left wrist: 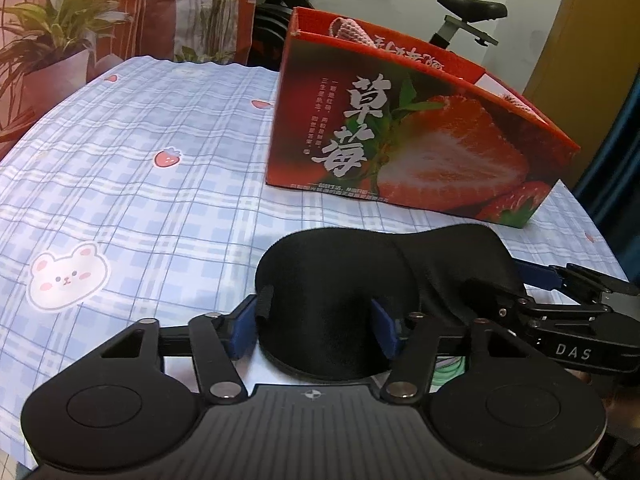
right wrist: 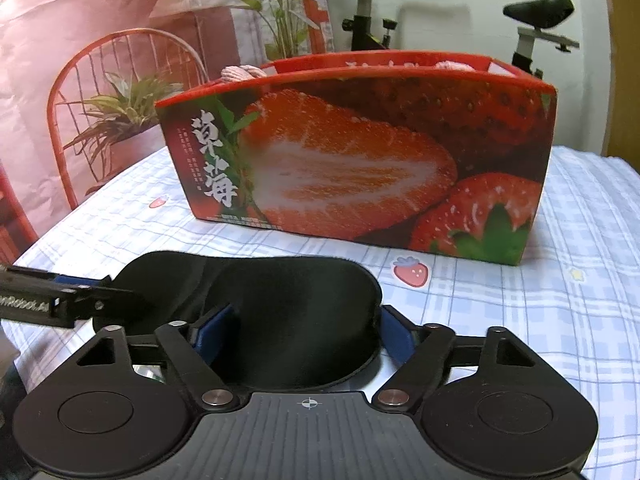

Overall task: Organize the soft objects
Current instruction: 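Close both grippers on the black eye mask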

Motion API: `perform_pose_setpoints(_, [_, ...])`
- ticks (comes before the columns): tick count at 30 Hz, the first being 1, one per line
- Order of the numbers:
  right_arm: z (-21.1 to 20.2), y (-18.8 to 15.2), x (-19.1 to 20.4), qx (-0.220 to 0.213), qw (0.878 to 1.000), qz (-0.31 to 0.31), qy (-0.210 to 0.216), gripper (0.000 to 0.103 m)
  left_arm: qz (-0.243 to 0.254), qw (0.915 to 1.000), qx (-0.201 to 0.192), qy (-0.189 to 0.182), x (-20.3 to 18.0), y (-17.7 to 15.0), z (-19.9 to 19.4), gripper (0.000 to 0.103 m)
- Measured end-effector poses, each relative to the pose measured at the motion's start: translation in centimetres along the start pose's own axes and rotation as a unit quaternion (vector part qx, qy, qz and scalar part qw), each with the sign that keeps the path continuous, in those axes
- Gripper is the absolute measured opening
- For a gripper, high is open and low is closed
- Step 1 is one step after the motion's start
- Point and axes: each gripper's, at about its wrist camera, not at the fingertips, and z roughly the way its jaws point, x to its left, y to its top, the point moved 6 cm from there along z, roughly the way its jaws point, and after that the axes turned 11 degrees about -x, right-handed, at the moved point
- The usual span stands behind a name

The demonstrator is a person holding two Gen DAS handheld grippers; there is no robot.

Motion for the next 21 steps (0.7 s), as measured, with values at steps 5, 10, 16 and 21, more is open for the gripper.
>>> perform_pose_setpoints(5, [-0.6, 0.2, 0.3, -0.019, 1.0, -0.012, -0.005, 0.062, 0.019, 0.9996, -0.009, -0.017, -0.9, 0.5, -0.2, 0.041])
perform_pose_setpoints(10, [-1.3, 0.4, 0.8, -0.041, 0.999, -0.027, -0.002, 0.05, 0.046, 0.9985, -0.016, -0.026, -2.2, 0.7, -0.2, 0.03])
perform_pose_setpoints(16, [-1.8, 0.6, 0.8, -0.05, 0.998, -0.023, 0.007, 0.034, 0.043, 0.9983, -0.017, -0.035, -2.4, 0.3, -0.1, 0.029])
perform_pose_setpoints(21, [-1.8, 0.6, 0.9, -0.05, 0.998, -0.021, 0.009, 0.032, 0.036, 0.9986, -0.016, -0.034, -2.4, -0.2, 0.0, 0.029])
